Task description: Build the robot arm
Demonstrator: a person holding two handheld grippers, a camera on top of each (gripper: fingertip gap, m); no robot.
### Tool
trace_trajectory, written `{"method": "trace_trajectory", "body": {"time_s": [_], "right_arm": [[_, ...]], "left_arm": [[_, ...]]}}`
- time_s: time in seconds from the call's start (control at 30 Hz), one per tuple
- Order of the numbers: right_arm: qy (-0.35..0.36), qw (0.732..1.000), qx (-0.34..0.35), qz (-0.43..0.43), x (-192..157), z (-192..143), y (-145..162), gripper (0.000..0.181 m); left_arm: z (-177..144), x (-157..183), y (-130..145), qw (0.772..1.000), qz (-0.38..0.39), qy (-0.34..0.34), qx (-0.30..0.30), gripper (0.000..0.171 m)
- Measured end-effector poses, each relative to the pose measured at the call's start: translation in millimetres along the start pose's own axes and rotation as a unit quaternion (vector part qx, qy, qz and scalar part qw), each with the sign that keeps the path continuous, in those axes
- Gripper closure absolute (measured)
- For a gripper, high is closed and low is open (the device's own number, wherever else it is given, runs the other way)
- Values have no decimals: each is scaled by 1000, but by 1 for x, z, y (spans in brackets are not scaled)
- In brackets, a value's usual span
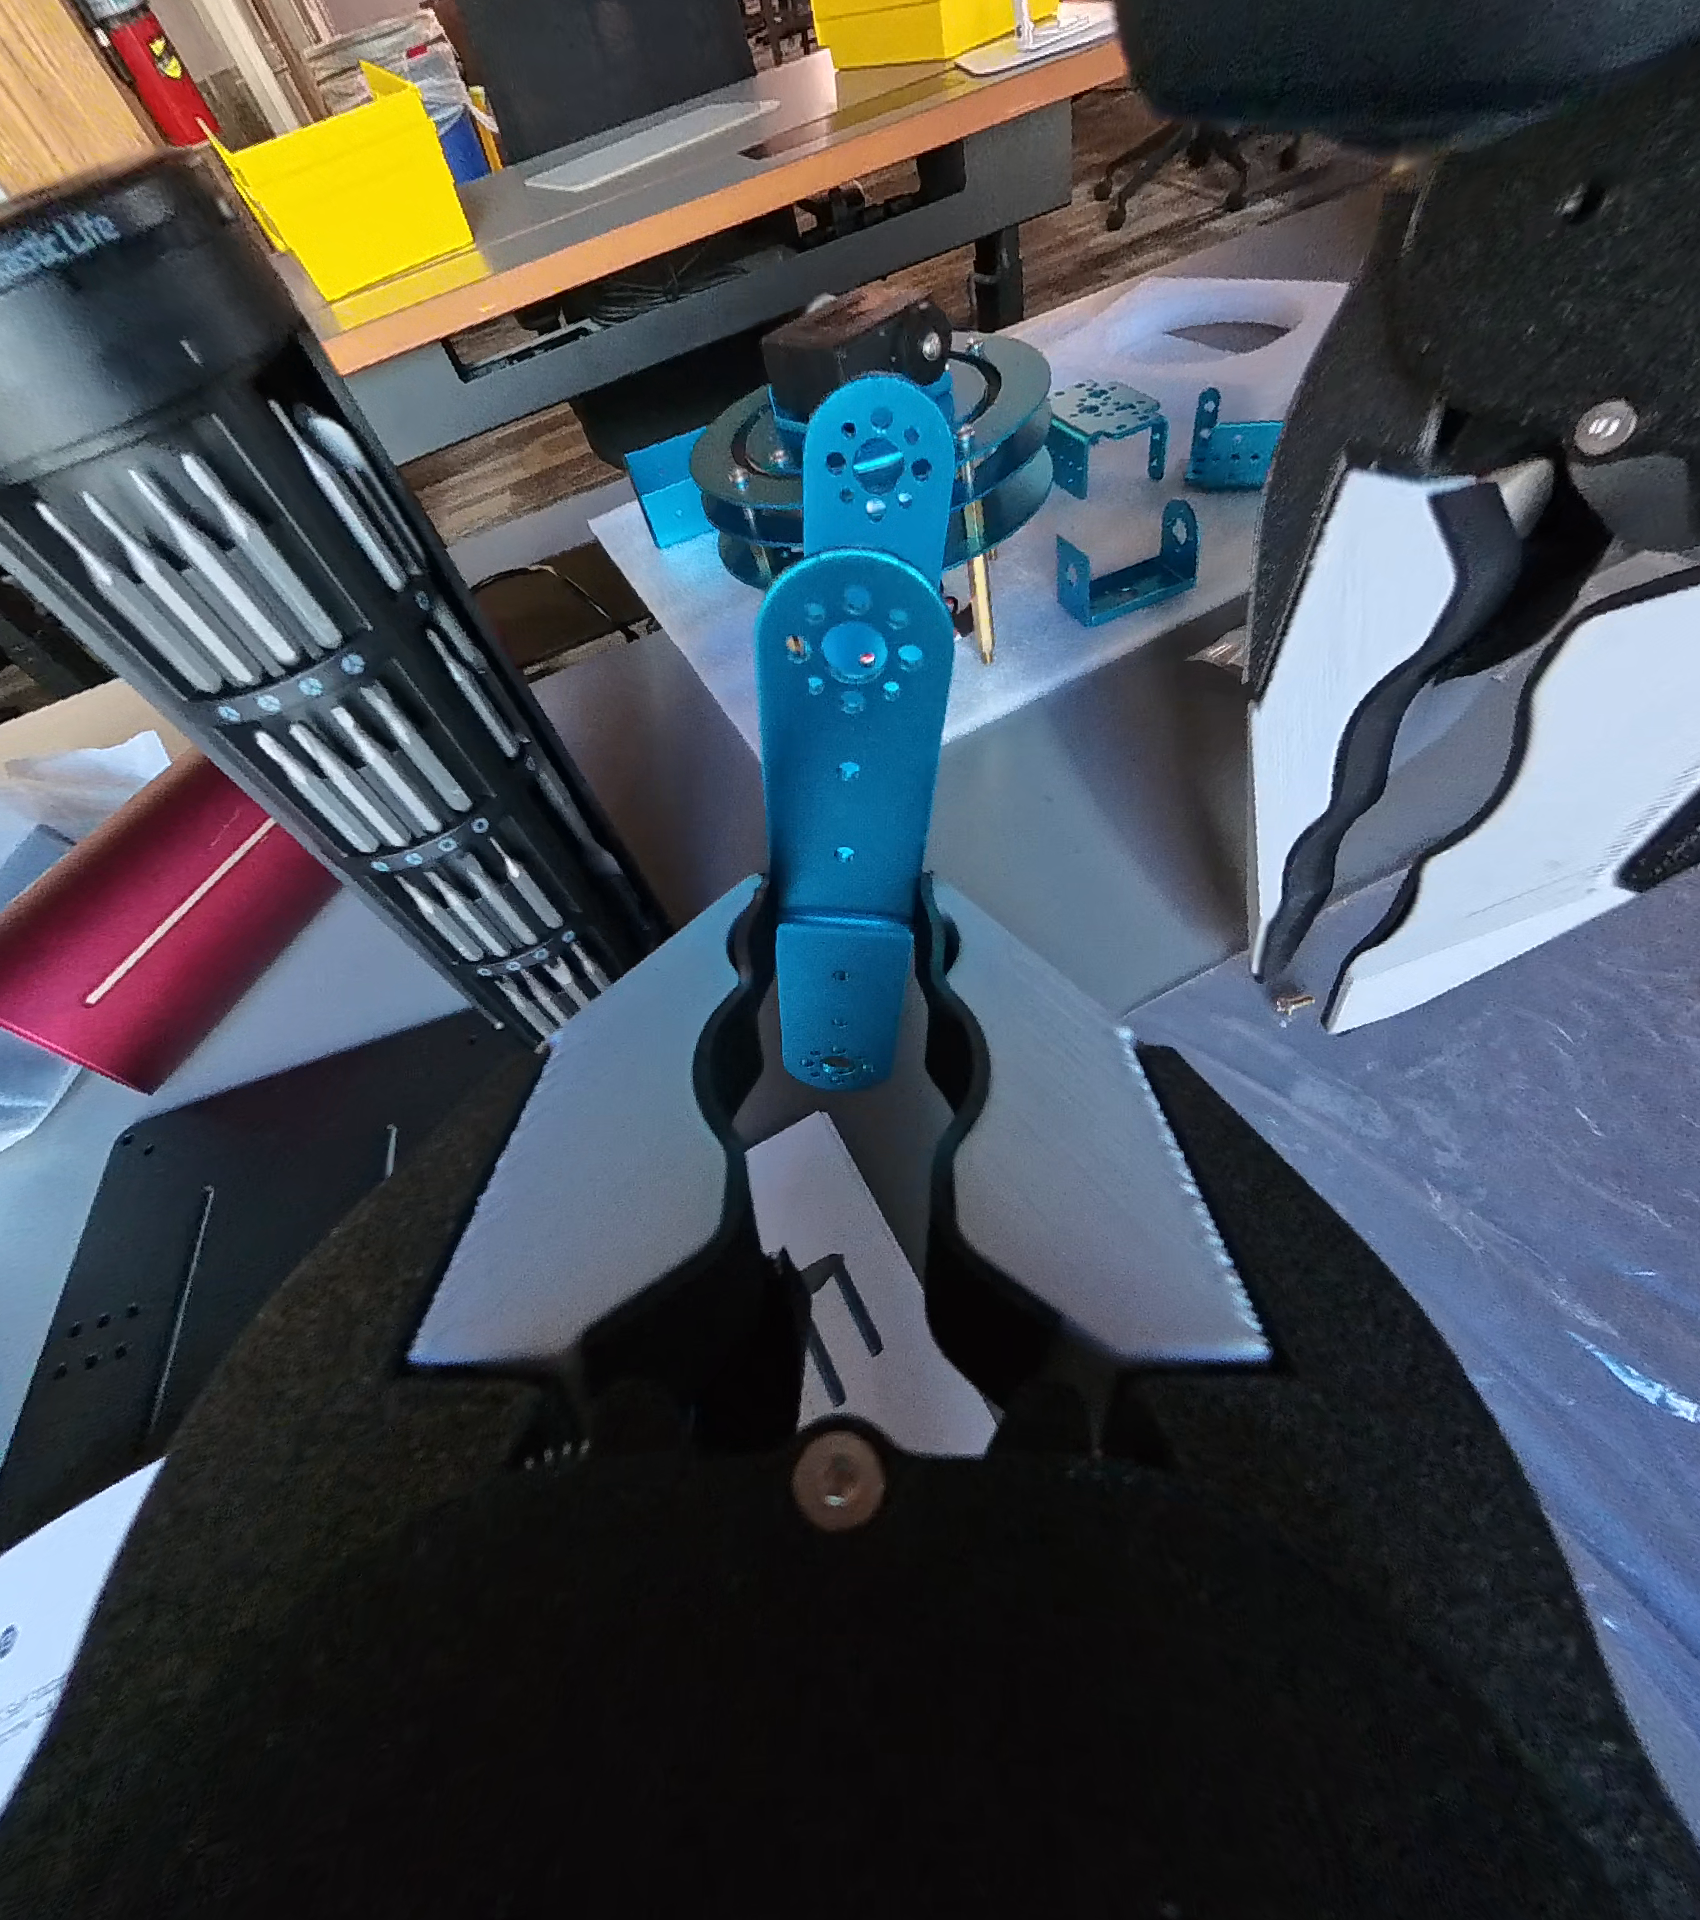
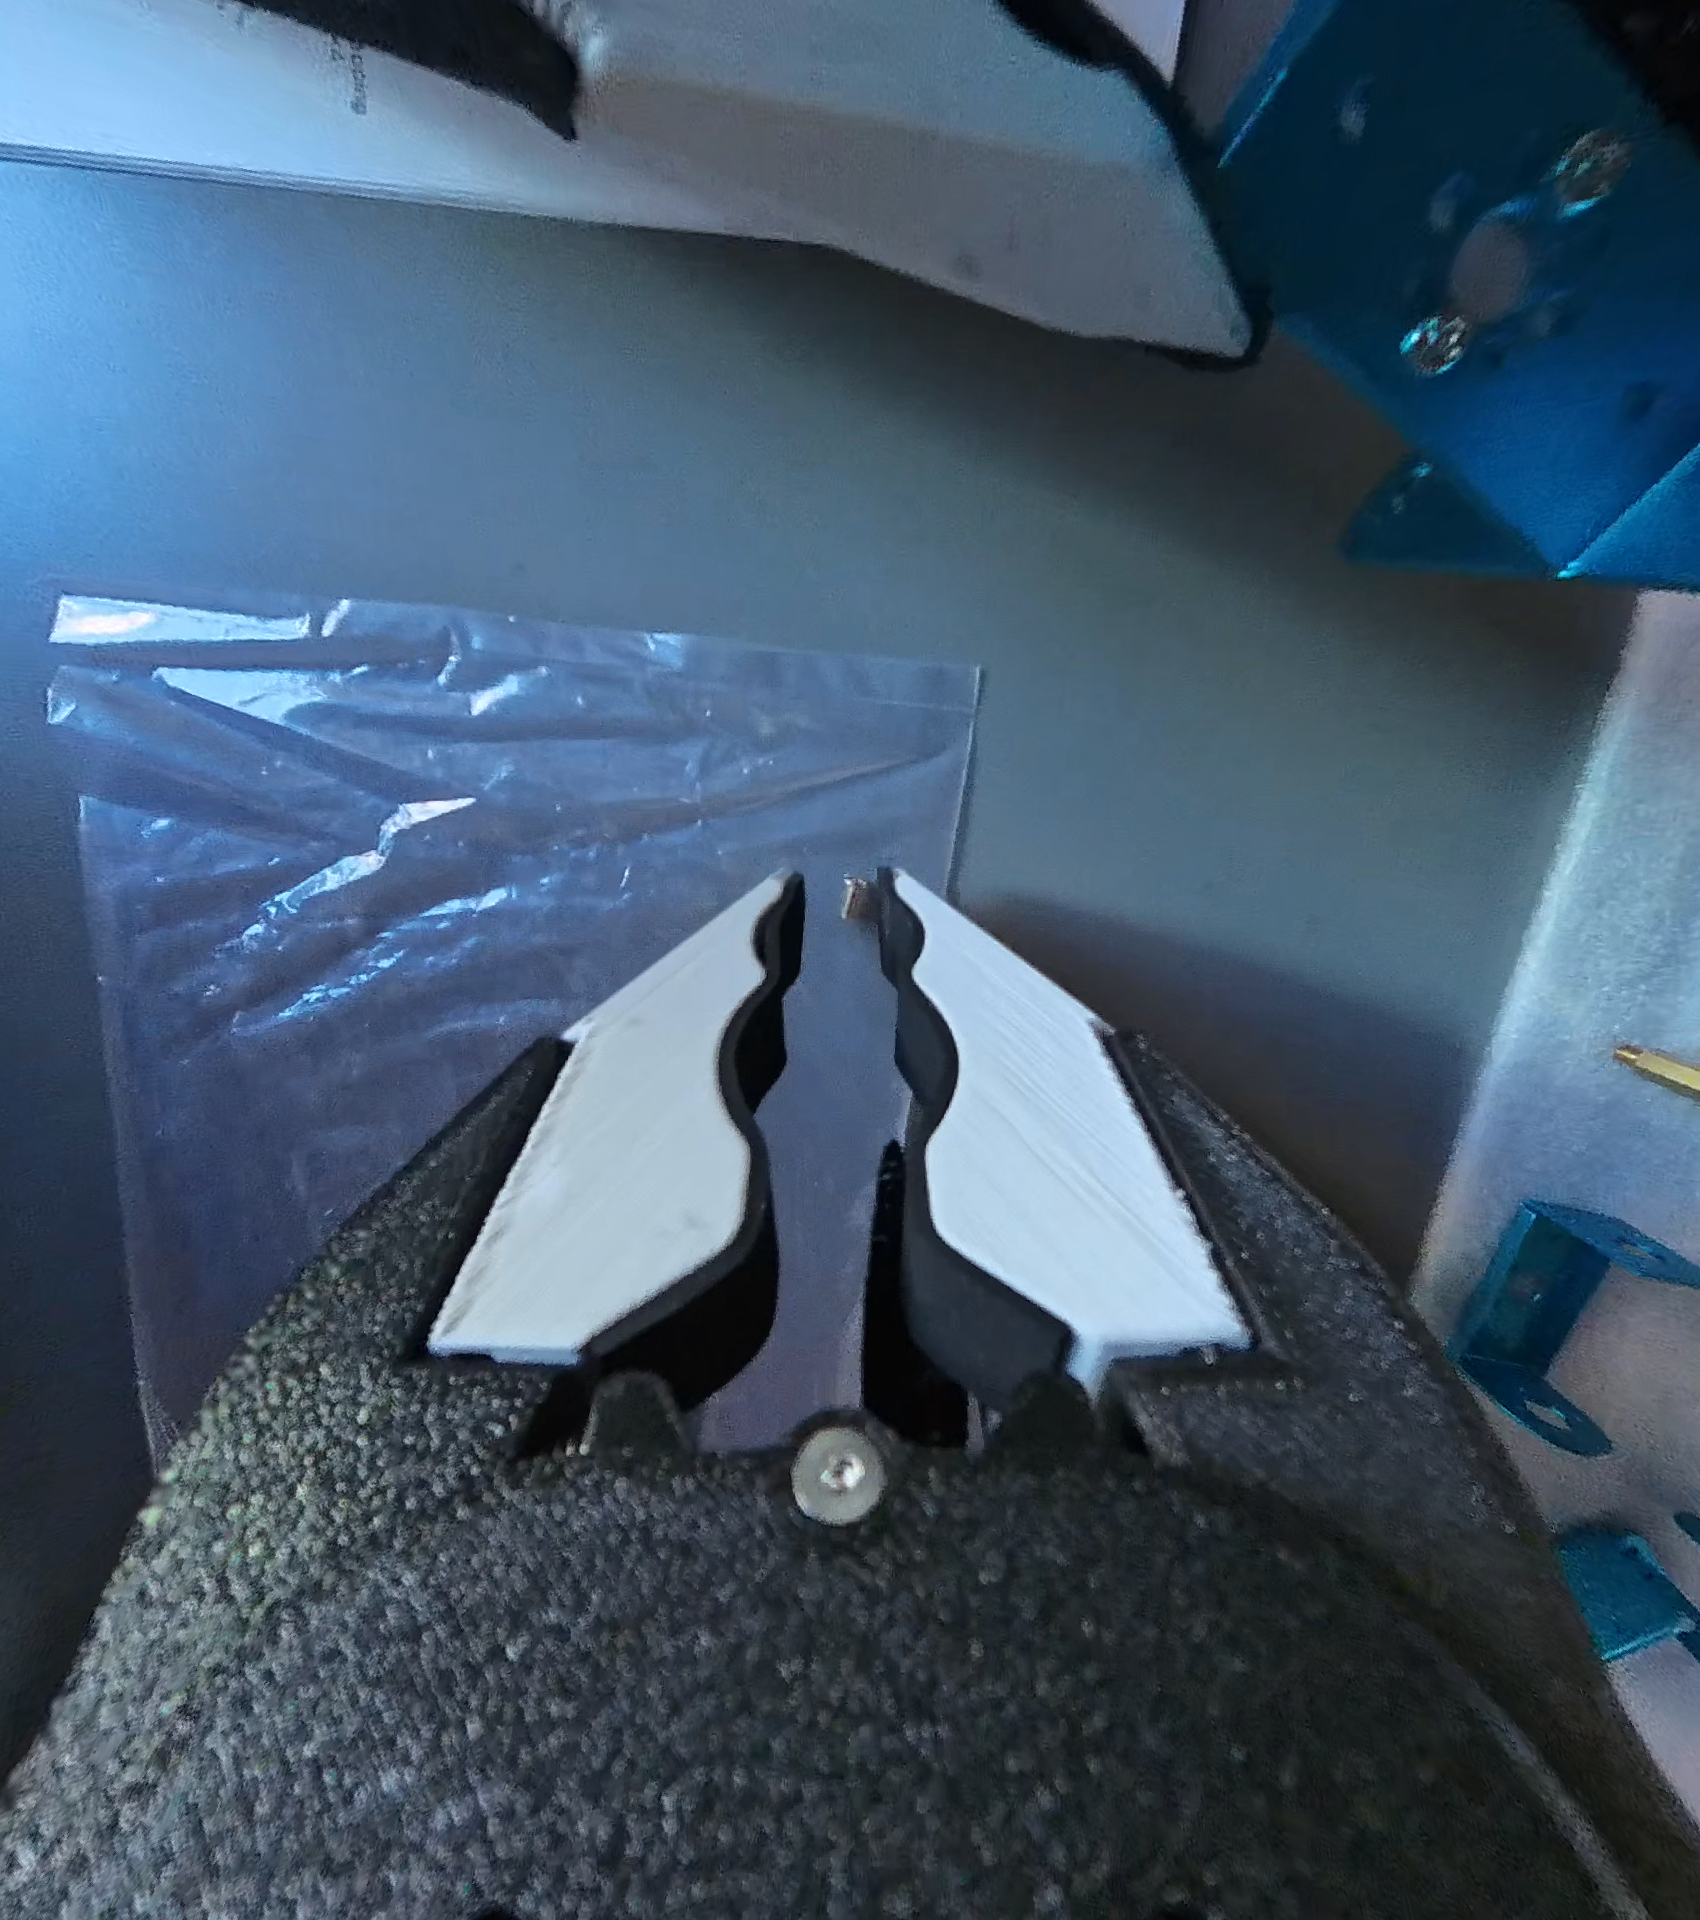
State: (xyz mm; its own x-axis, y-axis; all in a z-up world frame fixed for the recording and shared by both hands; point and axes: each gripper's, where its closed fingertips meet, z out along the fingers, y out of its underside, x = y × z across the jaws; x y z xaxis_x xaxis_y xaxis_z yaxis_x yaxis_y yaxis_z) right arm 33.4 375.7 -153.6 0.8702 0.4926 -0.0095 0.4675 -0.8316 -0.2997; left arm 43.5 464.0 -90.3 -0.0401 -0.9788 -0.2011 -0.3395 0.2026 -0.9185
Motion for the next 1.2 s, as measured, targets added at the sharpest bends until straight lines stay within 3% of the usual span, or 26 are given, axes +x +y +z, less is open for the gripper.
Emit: {"method": "trace_trajectory", "body": {"time_s": [0.13, 0.23, 0.47, 0.53, 0.63, 0.73, 0.8, 0.9, 0.97, 1.2], "right_arm": [[-9, 999, -31, 14, 2, 9, 10, 168], [-25, 999, -11, 18, -2, 10, 3, 177], [-9, 1000, 2, -19, -4, 8, 1, 178], [-15, 998, 55, -19, -6, -4, -10, 178], [9, 980, 197, -10, -4, -39, -39, 179], [71, 927, 368, 32, 12, -80, -65, 179], [92, 890, 442, 60, 19, -95, -73, 179], [108, 870, 472, 91, 24, -94, -78, 179], [130, 868, 467, 108, 31, -88, -77, 179], [105, 863, 474, 140, 38, -77, -75, 179]], "left_arm": [[-2, -2, -2, 1000, -2, 0, 4, 146], [-2, -1, -2, 1000, -6, 4, 3, 146], [-2, 6, -4, 1000, -3, 25, 10, 146], [-3, 10, -6, 999, -11, 39, 16, 146], [-5, 16, -10, 997, -37, 68, 30, 146], [-7, 22, -16, 991, -73, 100, 45, 146], [-8, 26, -18, 987, -93, 120, 51, 146], [-8, 31, -18, 982, -115, 140, 51, 146], [-8, 32, -18, 980, -124, 145, 50, 147], [-9, 33, -18, 978, -129, 155, 47, 146]]}}
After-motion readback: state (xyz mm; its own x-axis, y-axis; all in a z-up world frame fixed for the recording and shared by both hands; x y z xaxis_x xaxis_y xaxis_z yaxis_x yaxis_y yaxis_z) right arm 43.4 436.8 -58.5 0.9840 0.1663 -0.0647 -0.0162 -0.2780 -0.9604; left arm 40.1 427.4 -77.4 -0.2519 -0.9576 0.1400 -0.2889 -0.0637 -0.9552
